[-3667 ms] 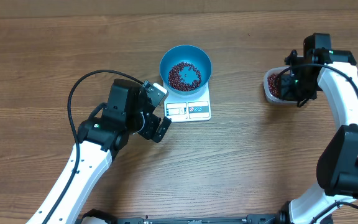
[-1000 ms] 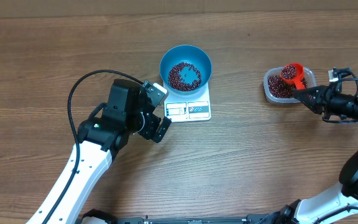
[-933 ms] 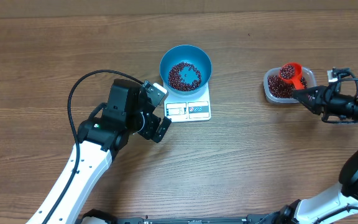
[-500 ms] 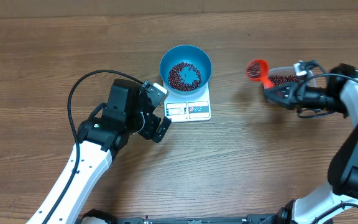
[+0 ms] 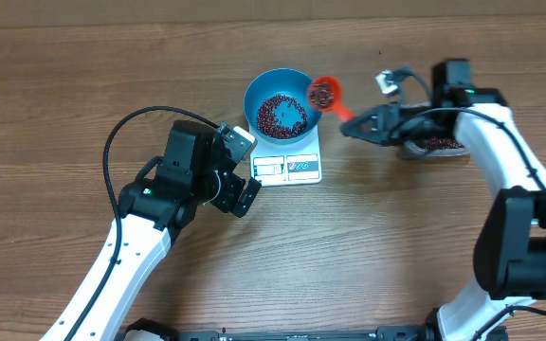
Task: Scoop item into bowl and weigh 150g on scale
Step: 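Carry the filled scoop left over the blue bowl, then tip the scoop to pour beans into the blue bowl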
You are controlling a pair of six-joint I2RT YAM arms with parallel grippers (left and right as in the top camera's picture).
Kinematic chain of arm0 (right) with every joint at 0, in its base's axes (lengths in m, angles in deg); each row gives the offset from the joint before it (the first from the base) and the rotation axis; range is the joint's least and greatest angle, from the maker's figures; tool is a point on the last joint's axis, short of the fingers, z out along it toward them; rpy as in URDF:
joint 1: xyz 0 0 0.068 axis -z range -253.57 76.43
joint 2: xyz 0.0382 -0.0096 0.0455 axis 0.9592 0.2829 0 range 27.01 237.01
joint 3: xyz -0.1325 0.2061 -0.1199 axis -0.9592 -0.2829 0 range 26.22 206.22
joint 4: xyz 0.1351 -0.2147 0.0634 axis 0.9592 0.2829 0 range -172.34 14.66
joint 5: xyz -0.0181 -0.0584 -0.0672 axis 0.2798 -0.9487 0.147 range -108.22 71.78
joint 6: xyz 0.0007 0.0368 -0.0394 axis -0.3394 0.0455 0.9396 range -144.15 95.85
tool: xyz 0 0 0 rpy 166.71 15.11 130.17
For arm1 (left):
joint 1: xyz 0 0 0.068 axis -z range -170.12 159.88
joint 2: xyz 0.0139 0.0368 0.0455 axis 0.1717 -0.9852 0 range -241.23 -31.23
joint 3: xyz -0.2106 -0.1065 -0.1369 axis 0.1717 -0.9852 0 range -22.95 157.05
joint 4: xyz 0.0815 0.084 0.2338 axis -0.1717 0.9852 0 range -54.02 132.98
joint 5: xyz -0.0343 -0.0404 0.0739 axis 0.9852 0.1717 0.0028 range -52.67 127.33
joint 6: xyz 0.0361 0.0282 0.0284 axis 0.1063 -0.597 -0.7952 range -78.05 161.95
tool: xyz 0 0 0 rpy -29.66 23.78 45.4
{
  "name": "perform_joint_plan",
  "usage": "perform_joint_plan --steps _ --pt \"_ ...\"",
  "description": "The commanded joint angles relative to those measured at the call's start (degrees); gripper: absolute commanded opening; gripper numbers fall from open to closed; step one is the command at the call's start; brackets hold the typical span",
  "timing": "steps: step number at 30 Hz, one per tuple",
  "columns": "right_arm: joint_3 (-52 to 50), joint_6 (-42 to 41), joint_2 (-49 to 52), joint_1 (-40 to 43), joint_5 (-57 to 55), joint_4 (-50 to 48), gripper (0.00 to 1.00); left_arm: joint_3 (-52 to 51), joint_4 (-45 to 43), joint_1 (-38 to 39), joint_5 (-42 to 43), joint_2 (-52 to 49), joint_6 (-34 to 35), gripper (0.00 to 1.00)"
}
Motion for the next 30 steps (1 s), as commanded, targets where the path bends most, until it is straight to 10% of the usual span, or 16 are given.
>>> perform_joint_plan --steps 1,30 --pt "3.0 -9.9 0.1 -3.3 -5.9 -2.5 0.04 -0.2 0.0 -0.3 -0.4 -0.3 0.7 1.0" --pt "14.6 -12.8 0.1 -28.2 -67.3 0.7 0.04 -0.2 0.0 -0.3 -0.4 -0.3 0.7 0.99"
